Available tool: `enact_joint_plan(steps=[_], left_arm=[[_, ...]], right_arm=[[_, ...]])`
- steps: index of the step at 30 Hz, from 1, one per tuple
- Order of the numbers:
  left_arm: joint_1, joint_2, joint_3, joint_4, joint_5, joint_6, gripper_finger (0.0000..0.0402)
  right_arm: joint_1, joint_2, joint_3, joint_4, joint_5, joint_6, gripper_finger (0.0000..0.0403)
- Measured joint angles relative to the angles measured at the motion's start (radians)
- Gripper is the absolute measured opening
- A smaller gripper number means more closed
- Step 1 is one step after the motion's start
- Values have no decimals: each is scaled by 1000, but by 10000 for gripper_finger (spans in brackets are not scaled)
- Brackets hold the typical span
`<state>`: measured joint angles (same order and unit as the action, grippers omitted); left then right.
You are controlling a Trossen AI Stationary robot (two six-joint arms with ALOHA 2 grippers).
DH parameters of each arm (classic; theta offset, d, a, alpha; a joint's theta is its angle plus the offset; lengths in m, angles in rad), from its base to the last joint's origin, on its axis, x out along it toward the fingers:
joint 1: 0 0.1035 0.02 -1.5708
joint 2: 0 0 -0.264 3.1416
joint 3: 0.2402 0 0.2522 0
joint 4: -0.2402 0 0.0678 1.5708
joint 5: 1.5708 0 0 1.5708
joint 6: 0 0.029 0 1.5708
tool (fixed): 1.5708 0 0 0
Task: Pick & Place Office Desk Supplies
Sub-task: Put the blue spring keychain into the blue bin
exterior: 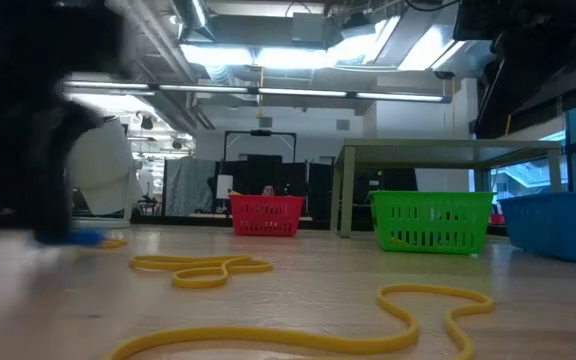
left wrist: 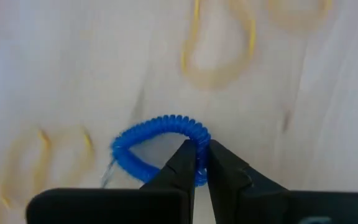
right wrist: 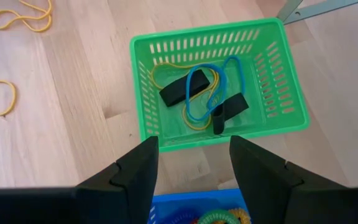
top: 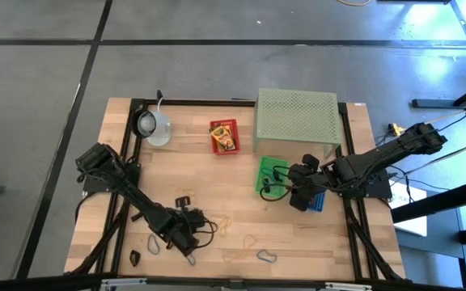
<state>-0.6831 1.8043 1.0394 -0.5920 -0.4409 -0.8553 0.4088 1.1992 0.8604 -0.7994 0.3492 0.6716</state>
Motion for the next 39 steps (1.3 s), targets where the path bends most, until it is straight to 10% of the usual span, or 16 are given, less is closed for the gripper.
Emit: enact_joint_plan(steps=[12,22,39], left_arm=[[46,-5,183,193,-248,197,18],[146,-7,182,720,-61,699,18],[287,-10,-56,1316,148,746,17]], right_arm=[[0,0,0,3,1,0,200],[0,0,0,3,1,0,201],[0,0,0,4,0,-1,201]])
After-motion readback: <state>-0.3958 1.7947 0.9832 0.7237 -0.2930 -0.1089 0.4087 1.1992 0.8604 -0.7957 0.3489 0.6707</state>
